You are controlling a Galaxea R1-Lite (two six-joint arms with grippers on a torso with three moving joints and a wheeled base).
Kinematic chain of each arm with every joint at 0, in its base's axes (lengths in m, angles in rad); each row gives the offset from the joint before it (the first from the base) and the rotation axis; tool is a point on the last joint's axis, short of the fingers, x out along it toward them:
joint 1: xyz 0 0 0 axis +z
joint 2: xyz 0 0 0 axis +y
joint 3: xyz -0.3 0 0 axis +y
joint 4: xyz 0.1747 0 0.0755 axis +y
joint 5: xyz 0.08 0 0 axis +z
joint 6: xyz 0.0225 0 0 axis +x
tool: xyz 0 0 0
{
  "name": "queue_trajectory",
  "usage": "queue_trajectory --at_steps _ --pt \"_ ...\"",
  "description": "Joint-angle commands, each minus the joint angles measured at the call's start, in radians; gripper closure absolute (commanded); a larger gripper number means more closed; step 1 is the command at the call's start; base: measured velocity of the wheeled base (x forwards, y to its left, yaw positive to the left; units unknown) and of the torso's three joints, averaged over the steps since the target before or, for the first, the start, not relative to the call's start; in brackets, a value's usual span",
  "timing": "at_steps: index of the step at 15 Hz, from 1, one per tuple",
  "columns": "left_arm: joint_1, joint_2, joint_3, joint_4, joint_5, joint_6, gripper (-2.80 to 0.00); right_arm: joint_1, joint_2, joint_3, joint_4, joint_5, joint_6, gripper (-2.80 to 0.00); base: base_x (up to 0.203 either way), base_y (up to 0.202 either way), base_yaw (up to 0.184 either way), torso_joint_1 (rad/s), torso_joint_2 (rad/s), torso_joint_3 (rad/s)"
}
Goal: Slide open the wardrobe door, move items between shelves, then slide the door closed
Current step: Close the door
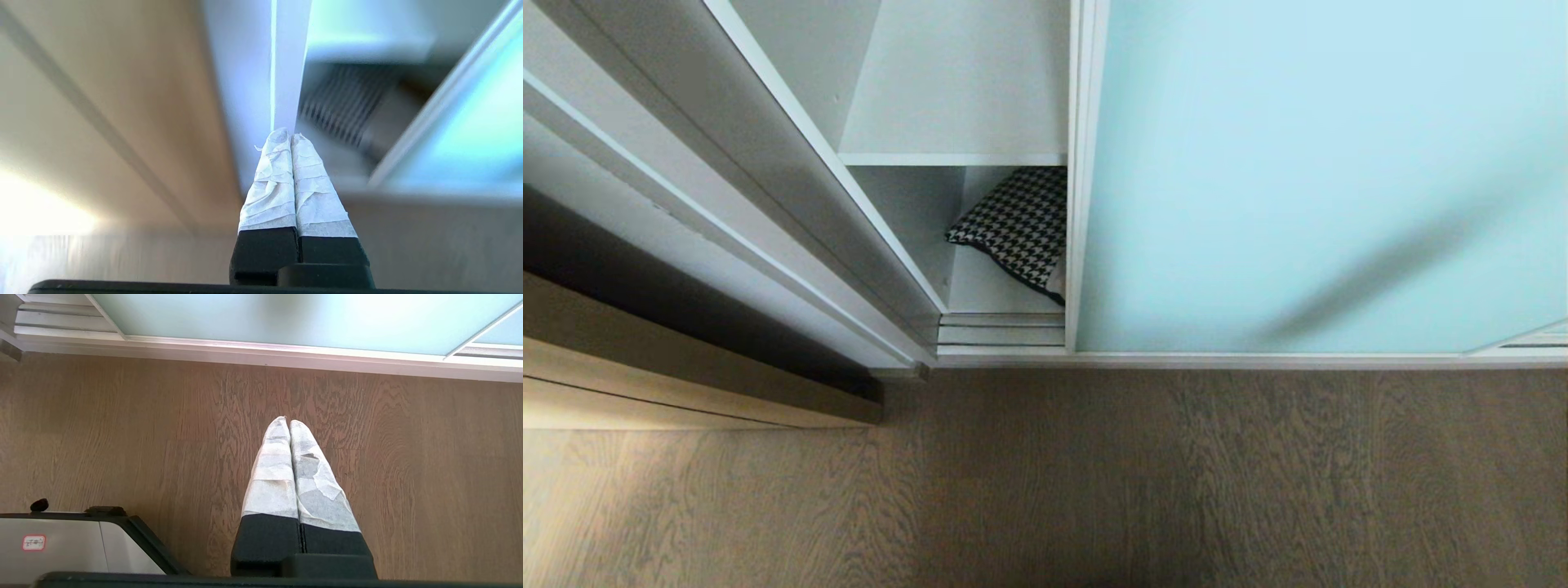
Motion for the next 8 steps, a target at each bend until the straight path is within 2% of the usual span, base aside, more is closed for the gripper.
queue_trajectory --at_steps 1,4,5,6,8 --pt "-0.003 0.204 -0.214 0.016 -0.013 -0.003 0.00 0.001 0.003 0.000 0.000 0.000 0.001 0.00 0.000 0.000 0.000 0.000 0.00 0.000" --pt "-0.008 0.494 -0.569 0.052 -0.098 -0.035 0.00 0.001 0.003 0.000 0.000 0.000 0.001 0.00 0.000 0.000 0.000 0.000 0.00 0.000" --pt "-0.008 0.537 -0.635 0.061 -0.164 -0.044 0.00 0.000 0.003 0.000 0.000 0.000 -0.002 0.00 0.000 0.000 0.000 0.000 0.00 0.000" --pt "-0.008 0.556 -0.682 0.074 -0.258 -0.050 0.00 -0.001 0.003 0.000 0.000 0.000 0.001 0.00 0.000 0.000 0.000 0.000 0.00 0.000" --pt "-0.005 0.587 -0.772 0.143 -0.360 -0.054 0.00 0.000 0.003 0.000 0.000 0.000 0.001 0.00 0.000 0.000 0.000 0.000 0.00 0.000"
